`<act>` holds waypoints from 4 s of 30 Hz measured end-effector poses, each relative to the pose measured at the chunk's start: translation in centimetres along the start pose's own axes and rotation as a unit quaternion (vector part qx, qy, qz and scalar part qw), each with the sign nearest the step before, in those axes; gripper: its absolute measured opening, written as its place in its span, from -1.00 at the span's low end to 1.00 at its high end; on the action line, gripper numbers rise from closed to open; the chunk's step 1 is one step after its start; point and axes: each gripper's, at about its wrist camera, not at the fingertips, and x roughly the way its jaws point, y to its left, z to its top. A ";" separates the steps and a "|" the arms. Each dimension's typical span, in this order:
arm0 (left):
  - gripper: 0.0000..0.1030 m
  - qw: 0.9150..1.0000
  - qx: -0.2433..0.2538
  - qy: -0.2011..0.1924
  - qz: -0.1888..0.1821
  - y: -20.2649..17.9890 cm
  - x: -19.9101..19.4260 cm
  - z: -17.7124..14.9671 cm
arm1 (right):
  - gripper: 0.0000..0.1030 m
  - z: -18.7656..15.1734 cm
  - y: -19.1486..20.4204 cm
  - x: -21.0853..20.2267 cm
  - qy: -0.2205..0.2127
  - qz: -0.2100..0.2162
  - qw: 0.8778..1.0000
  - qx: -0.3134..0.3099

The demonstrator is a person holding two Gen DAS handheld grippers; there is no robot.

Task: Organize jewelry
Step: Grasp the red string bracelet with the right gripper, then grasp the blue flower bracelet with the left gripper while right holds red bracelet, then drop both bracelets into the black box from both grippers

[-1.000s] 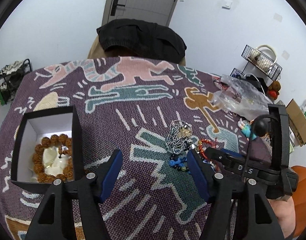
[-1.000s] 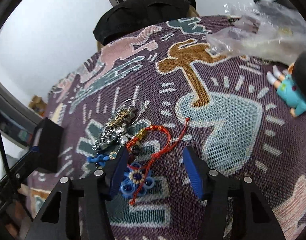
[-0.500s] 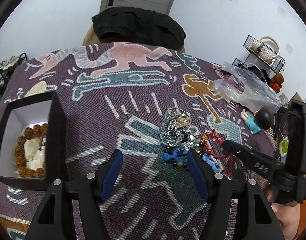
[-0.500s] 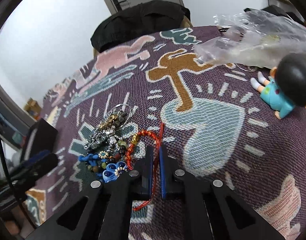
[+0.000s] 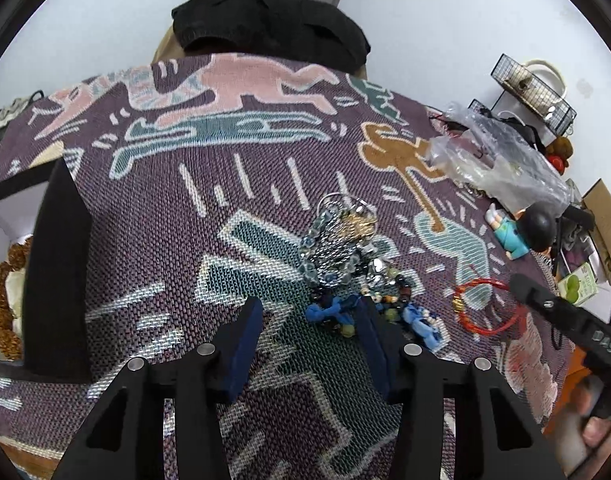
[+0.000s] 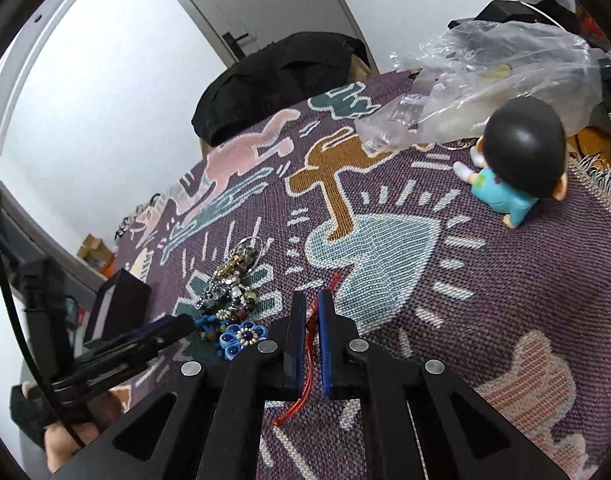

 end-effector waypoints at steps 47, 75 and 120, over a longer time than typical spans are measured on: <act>-0.83 0.984 0.055 -0.166 -0.019 -0.8 -16.9 3.9 | -0.86 0.7 6.0 -4.0 -0.034 0.073 0.996 -0.044; -0.52 0.990 -0.045 -0.127 0.046 11.8 -16.2 2.3 | -0.86 -0.1 18.5 -0.1 0.007 0.123 0.982 -0.140; 0.73 0.979 -0.049 -0.176 0.086 13.2 -18.6 -0.6 | 0.41 0.0 20.5 3.8 0.037 0.122 0.982 -0.137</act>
